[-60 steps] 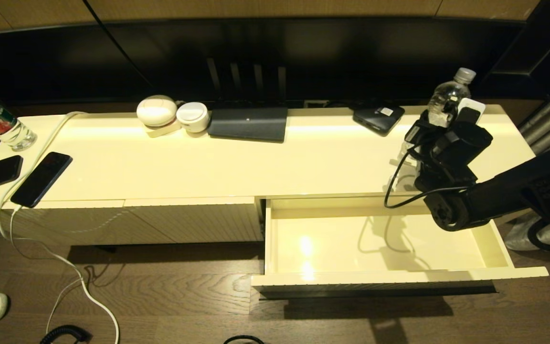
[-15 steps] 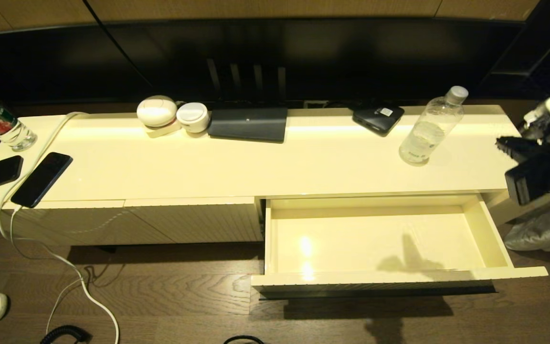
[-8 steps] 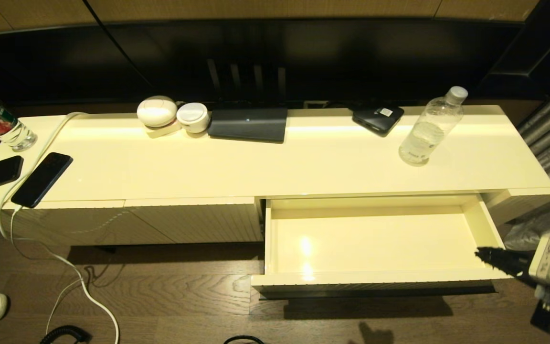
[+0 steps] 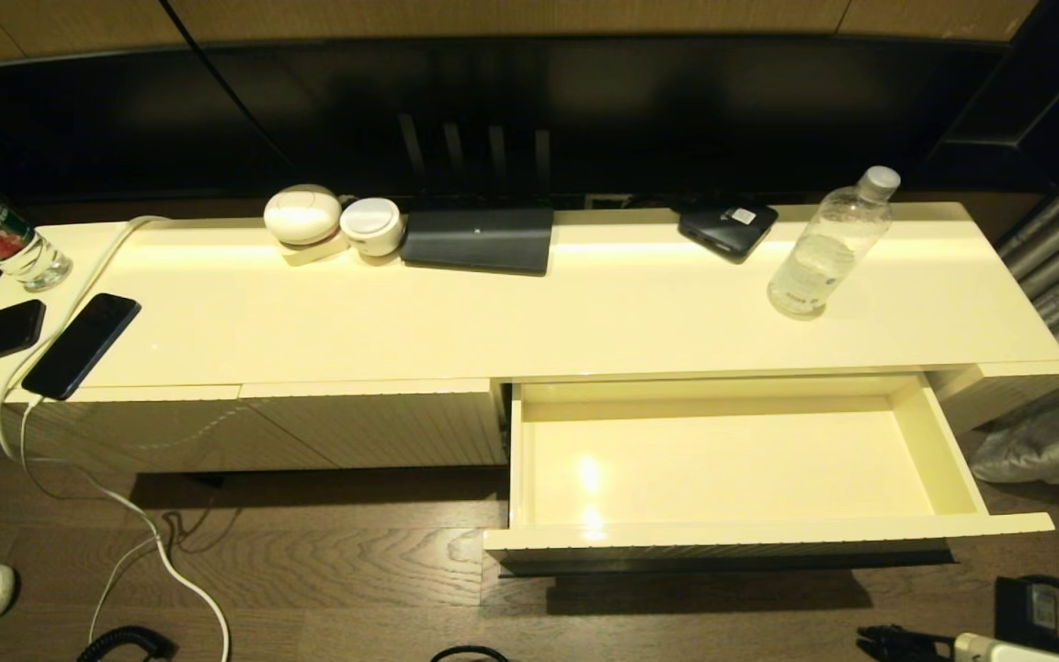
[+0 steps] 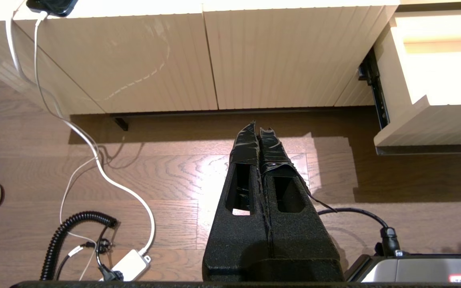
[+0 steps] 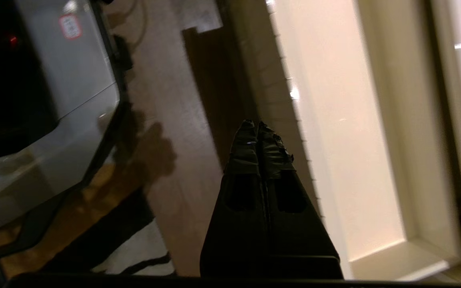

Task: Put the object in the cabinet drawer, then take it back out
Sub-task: Close the drawer

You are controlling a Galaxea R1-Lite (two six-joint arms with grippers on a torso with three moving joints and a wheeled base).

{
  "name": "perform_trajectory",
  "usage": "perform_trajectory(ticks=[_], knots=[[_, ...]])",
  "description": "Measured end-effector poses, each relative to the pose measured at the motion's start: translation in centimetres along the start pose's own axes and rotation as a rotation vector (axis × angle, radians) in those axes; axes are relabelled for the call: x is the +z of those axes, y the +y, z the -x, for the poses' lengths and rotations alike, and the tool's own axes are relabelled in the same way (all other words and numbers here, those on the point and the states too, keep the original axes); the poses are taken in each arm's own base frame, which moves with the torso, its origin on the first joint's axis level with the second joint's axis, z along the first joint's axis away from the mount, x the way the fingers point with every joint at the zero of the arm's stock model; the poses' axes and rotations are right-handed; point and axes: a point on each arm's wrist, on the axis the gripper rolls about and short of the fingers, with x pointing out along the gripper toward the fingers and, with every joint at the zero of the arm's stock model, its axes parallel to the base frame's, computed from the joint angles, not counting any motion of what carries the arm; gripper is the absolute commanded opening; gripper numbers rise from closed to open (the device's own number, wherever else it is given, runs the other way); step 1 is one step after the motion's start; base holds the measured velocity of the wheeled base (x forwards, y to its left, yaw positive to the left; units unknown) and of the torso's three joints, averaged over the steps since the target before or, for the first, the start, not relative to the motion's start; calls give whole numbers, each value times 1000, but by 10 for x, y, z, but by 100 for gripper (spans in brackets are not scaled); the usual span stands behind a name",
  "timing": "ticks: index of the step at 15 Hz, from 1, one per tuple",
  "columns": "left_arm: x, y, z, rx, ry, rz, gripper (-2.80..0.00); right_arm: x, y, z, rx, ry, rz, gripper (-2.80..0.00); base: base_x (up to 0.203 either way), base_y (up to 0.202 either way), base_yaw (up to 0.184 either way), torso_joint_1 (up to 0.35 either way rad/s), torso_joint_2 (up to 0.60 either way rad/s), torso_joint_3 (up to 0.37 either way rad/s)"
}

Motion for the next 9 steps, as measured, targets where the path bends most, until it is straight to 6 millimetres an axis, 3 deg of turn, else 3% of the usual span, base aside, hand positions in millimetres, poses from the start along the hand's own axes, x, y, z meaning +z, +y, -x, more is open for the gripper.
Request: perform_trajectory(ticks=[5, 9], knots=[[0, 0, 0, -1, 0, 0, -280, -14, 17, -34, 182, 146, 9, -280, 0, 0, 0, 0, 0, 0], [0, 0, 0, 0, 0, 0, -280, -18, 19, -52, 243, 207, -4, -280, 0, 0, 0, 0, 0, 0]])
